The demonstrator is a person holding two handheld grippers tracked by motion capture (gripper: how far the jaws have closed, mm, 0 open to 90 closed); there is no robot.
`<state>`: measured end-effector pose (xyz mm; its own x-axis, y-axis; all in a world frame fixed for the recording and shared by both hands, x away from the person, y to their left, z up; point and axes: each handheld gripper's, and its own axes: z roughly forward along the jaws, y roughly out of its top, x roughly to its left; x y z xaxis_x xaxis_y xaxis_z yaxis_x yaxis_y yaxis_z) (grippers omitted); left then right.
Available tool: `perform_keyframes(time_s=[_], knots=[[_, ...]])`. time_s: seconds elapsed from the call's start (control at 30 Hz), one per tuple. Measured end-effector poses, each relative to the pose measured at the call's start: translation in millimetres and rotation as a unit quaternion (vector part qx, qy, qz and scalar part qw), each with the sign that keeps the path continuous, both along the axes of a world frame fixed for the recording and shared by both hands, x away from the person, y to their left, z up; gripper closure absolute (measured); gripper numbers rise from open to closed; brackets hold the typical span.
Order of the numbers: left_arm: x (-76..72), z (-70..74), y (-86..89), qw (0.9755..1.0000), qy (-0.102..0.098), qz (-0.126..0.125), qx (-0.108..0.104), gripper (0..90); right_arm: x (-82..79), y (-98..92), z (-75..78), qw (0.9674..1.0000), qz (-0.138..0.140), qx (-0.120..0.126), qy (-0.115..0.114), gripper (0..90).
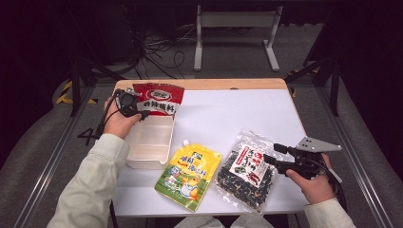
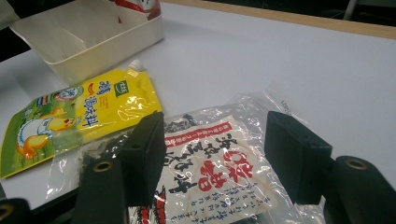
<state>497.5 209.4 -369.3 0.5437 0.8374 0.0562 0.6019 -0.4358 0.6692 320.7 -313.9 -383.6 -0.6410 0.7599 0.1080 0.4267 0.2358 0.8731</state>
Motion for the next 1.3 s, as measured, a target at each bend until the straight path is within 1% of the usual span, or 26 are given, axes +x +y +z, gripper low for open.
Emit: perform_keyframes(time_s=[0.03, 0.07, 0.13, 0.2, 0.27, 0.33, 0.37, 0.47, 0.5, 0.6, 0.73, 0.83, 0.87, 0.9, 0.93, 0.97, 1.03, 1.13, 1.2, 1.23, 1.3], knots=[[0.0, 0.0, 0.0, 1.0, 0.0, 0.0, 0.0, 44.3, 0.0, 0.0, 0.0, 1.0, 0.0, 0.0, 0.0, 39.0], [-5.0, 2.8, 1.7, 0.9999, -0.006, 0.003, -0.014, 44.3, 0.1, -0.8, 0.0, 1.0, -0.001, 0.0, 0.0, 38.9], [-13.5, 7.5, 4.0, 0.9994, -0.018, 0.003, -0.03, 38.9, 0.5, -2.6, 0.0, 1.0, -0.005, 0.001, 0.003, 38.7], [-22.1, 12.1, 5.9, 0.9989, -0.024, -0.002, -0.039, 35.1, 1.0, -4.1, 0.0, 1.0, -0.008, 0.001, 0.003, 38.3], [-30.7, 14.9, 6.7, 0.9989, -0.025, -0.008, -0.04, 33.2, 1.8, -5.7, 0.5, 0.9999, -0.011, 0.003, 0.005, 37.9], [-39.8, 16.5, 7.6, 0.9984, -0.029, -0.01, -0.048, 30.8, 2.4, -7.4, 1.0, 0.9999, -0.015, 0.003, 0.006, 37.7], [-45.8, 16.8, 7.5, 0.9979, -0.034, -0.012, -0.055, 30.3, 2.6, -8.0, 1.1, 0.9998, -0.016, 0.003, 0.006, 37.5], [-59.3, 16.6, 7.0, 0.9968, -0.044, -0.016, -0.065, 27.2, 3.0, -10.4, 0.6, 0.9997, -0.022, -0.001, 0.012, 37.0], [-64.1, 17.0, 7.5, 0.9966, -0.05, -0.015, -0.064, 26.2, 3.2, -11.0, 0.4, 0.9996, -0.024, -0.003, 0.012, 36.9], [-75.0, 18.2, 9.4, 0.9955, -0.062, -0.013, -0.07, 23.1, 3.3, -12.6, -0.1, 0.9994, -0.029, -0.01, 0.014, 36.7], [-89.0, 18.8, 10.8, 0.9934, -0.071, -0.025, -0.087, 21.6, 4.3, -15.3, 0.7, 0.9991, -0.035, -0.015, 0.019, 35.9], [-99.6, 18.1, 11.7, 0.9911, -0.073, -0.031, -0.107, 21.0, 5.3, -17.2, 1.0, 0.9989, -0.039, -0.017, 0.022, 35.2], [-103.2, 17.6, 12.0, 0.9899, -0.077, -0.031, -0.115, 21.0, 5.7, -17.5, 0.9, 0.9988, -0.04, -0.018, 0.024, 34.9], [-103.2, 17.6, 12.0, 0.9899, -0.077, -0.031, -0.115, 21.0, 6.0, -17.7, 0.7, 0.9987, -0.04, -0.02, 0.025, 34.8], [-110.9, 16.6, 12.8, 0.9886, -0.072, -0.038, -0.126, 21.0, 6.4, -18.1, 0.6, 0.9987, -0.039, -0.021, 0.026, 34.6], [-114.3, 15.9, 12.7, 0.988, -0.071, -0.042, -0.13, 21.0, 6.7, -18.3, 0.5, 0.9986, -0.039, -0.022, 0.027, 34.4], [-120.4, 14.7, 11.8, 0.9877, -0.069, -0.054, -0.13, 21.0, 7.6, -19.1, 0.4, 0.9985, -0.039, -0.025, 0.029, 33.9], [-129.7, 12.4, 9.0, 0.9862, -0.064, -0.071, -0.135, 20.8, 9.4, -20.3, 0.4, 0.9981, -0.039, -0.031, 0.036, 31.1], [-132.2, 11.2, 8.1, 0.9861, -0.064, -0.073, -0.134, 20.6, 11.5, -20.9, -0.8, 0.9972, -0.037, -0.042, 0.05, 29.1], [-134.3, 9.9, 7.6, 0.9863, -0.065, -0.074, -0.132, 20.6, 11.5, -20.9, -0.8, 0.9972, -0.037, -0.042, 0.05, 29.1], [-139.0, 7.7, 7.1, 0.9873, -0.058, -0.077, -0.127, 20.0, 14.1, -21.6, -2.3, 0.9964, -0.033, -0.052, 0.059, 25.8]])
